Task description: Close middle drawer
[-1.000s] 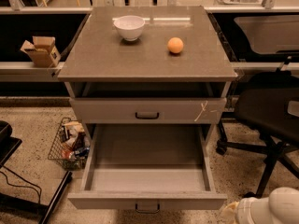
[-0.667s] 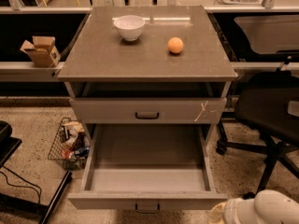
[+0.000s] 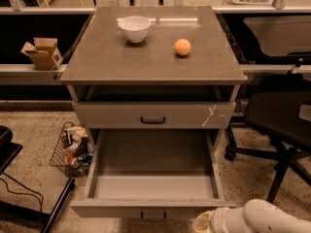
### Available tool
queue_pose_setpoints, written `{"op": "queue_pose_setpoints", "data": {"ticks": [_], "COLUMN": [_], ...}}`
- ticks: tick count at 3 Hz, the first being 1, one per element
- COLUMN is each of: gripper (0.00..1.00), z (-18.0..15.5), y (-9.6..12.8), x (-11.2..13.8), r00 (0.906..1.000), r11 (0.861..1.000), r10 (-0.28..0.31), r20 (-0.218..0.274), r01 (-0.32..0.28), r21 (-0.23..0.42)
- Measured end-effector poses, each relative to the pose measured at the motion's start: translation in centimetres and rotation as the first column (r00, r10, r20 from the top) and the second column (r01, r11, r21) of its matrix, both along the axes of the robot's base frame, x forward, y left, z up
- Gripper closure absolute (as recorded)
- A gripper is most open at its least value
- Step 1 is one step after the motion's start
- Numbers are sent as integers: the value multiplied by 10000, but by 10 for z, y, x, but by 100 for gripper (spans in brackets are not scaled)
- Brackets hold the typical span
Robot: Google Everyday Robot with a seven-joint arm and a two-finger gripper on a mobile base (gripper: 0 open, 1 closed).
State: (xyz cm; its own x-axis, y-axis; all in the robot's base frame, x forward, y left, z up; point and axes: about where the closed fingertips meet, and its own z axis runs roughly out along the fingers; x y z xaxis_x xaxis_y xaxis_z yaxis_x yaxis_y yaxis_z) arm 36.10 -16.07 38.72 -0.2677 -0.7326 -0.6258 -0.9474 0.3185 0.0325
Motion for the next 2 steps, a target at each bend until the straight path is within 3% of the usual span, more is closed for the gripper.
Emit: {"op": "queue_pose_setpoints", "data": {"ticks": [1,2], "gripper": [100,100], "z": [-3,-17], "y": [4,15], "x": [0,21], "r00": [10000,9995], "r11": [10000,9998], "r10": [28,58], "r20": [-17,303], "r01": [-28,-52], "r21": [76,-186]}}
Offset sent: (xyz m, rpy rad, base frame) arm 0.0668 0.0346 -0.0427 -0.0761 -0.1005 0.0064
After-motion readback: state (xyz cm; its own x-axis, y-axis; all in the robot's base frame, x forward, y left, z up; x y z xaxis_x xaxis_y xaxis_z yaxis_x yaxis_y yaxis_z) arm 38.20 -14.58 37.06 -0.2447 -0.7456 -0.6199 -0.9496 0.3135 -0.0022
